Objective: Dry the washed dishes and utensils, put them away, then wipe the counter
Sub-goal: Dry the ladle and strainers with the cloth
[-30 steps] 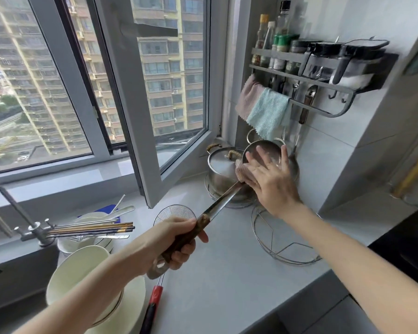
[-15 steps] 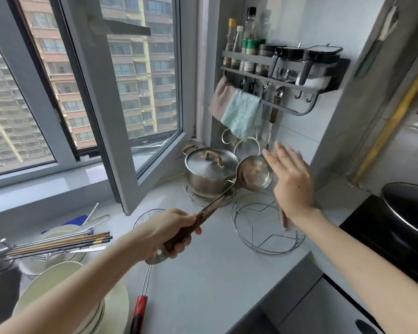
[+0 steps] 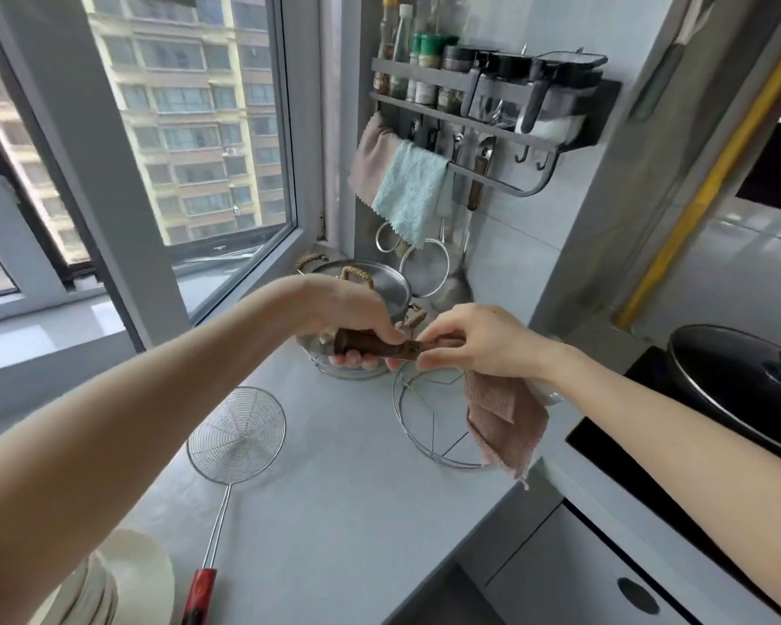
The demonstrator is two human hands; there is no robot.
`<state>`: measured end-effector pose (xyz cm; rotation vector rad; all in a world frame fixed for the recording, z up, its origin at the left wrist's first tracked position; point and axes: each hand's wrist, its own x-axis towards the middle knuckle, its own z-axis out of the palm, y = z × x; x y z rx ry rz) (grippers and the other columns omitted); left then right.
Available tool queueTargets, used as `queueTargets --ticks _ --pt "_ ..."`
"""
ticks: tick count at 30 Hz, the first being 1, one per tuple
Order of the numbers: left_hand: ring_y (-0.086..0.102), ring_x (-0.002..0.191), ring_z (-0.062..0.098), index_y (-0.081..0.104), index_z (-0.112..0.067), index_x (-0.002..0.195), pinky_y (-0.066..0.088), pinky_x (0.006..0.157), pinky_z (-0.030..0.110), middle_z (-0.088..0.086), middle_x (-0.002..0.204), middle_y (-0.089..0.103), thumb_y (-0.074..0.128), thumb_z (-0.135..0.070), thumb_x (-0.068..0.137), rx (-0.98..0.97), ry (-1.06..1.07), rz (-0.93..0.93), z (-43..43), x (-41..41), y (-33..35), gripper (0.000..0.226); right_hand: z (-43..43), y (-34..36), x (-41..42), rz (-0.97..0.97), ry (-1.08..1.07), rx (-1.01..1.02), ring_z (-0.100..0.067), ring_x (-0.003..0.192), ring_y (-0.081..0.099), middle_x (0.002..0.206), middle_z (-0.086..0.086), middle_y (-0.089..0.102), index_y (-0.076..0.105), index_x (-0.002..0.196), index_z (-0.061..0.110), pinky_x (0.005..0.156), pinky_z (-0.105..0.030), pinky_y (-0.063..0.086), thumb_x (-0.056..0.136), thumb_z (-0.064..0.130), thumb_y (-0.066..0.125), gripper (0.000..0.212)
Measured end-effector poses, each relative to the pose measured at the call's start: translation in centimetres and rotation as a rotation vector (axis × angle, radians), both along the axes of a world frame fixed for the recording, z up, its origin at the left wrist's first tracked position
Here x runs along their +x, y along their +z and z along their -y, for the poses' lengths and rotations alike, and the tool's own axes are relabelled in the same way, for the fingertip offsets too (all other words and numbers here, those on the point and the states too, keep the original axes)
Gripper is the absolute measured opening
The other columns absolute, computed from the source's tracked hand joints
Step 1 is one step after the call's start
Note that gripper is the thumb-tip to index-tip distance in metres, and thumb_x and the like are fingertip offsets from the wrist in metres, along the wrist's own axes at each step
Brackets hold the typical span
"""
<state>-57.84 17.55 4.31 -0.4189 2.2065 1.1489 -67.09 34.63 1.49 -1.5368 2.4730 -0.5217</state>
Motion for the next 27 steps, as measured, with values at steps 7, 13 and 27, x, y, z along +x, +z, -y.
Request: queueTargets --ticks 7,13,27 --pt "0.058 0.043 0.017 0.061 0.004 0.091 0.046 0.041 0.021 0.012 0.065 0.064 0.044 -0.029 0.099 -0.229 -0.112 -0.069 -1.0 -7.7 3.4 0.038 -0.1 -1.6 -6.2 0.226 -0.144 -0.109 -0.001 0.048 0.042 0.047 0.014 0.048 0.064 0.058 0.032 0.059 -0.025 0.03 0.069 0.067 0.063 0.037" --pt "0.07 0.082 0.023 0.061 -0.001 0.113 0.059 0.076 0.032 0.012 0.094 0.07 0.042 -0.041 0.098 -0.314 0.13 -0.534 1.2 -13.0 4.8 0.047 -1.1 -4.4 -12.0 0.605 -0.356 -0.426 -0.007 0.044 0.039 0.047 0.008 0.044 0.065 0.063 0.016 0.048 -0.019 0.031 0.071 0.051 0.064 0.036" --pt "0.068 0.087 0.023 0.06 -0.013 0.109 0.058 0.075 0.032 0.011 0.098 0.07 0.047 -0.028 0.097 -0.016 0.551 -0.819 2.0 -18.6 0.3 0.023 0.5 -7.1 -21.3 0.551 -0.81 -0.891 -0.011 0.054 0.043 0.06 -0.003 0.051 0.064 0.08 -0.006 0.052 -0.023 0.038 0.09 0.035 0.063 0.041"
